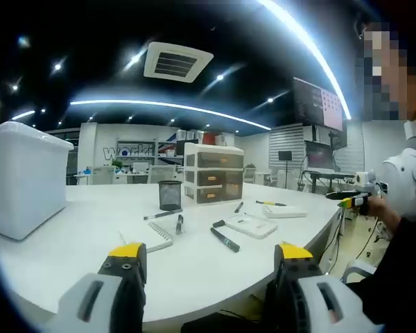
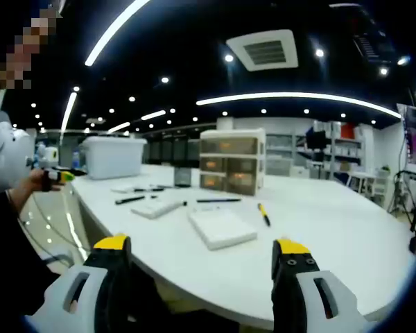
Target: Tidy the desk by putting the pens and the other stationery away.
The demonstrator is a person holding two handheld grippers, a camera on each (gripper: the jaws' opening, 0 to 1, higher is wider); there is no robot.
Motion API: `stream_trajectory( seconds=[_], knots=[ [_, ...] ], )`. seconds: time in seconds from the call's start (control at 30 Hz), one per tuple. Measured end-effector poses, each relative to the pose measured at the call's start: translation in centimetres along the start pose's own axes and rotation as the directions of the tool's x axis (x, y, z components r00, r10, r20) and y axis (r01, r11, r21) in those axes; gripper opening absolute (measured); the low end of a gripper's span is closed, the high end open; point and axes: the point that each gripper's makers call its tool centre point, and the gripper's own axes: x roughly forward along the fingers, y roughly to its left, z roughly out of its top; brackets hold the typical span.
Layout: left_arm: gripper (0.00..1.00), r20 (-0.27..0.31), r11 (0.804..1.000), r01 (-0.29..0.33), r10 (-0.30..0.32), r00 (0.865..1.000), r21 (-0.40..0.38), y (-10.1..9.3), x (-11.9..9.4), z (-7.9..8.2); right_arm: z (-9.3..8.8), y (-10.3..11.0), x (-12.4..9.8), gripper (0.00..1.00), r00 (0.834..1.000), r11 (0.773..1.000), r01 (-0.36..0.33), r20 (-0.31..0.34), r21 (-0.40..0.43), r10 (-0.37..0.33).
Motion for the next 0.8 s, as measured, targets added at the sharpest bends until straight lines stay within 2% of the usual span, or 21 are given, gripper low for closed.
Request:
stream_trajectory(
  seconds=[0.5, 0.8],
  knots=[
    [0.74, -0.002, 1.0, 0.003, -0.003, 1.0, 0.001, -0.18, 0.02, 0.11, -0.06, 0.24, -0.11, 0.79, 1.0, 1.0, -0.004, -0.011, -0.002, 0.003],
    [0.74, -0.009, 1.0, 0.019, -0.019, 1.0, -0.006, -0.08, -0.54, 0.83, 0.33, 0.69, -0.23, 0.79, 0.998, 0.999, -0.041, -0.055, 0.015, 0.041]
  ],
)
